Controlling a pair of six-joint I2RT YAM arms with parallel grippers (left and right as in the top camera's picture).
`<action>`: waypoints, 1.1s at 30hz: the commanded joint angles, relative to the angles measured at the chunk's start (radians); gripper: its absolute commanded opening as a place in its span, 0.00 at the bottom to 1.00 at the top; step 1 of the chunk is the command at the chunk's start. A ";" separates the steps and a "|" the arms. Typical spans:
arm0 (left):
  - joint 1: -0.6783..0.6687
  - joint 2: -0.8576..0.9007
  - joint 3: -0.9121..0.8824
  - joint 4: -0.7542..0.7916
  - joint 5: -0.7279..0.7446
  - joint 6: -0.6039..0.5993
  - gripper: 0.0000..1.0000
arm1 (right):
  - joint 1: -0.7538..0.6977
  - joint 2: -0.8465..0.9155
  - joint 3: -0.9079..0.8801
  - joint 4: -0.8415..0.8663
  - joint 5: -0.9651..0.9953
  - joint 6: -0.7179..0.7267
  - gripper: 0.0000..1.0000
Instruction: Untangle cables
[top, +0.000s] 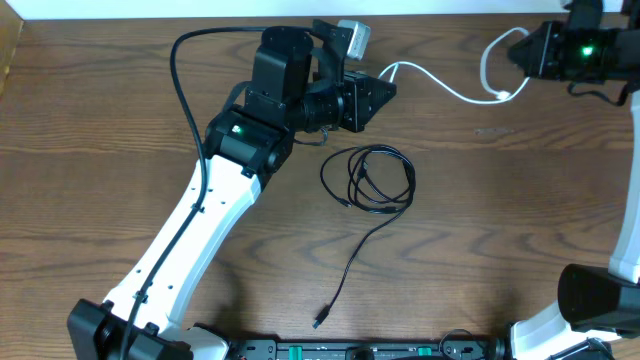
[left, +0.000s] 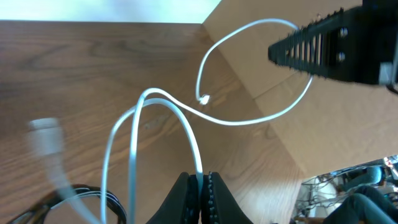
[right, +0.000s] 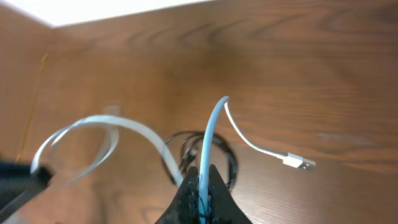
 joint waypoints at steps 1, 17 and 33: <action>0.002 0.002 -0.002 0.015 0.012 -0.086 0.07 | 0.060 -0.005 -0.062 -0.011 -0.150 -0.116 0.01; 0.003 0.210 -0.003 0.295 0.044 -0.693 0.08 | 0.068 -0.005 -0.558 0.336 -0.726 -0.263 0.03; 0.002 0.215 -0.003 0.359 0.066 -0.844 0.07 | 0.079 -0.005 -0.729 0.705 -0.883 -0.244 0.45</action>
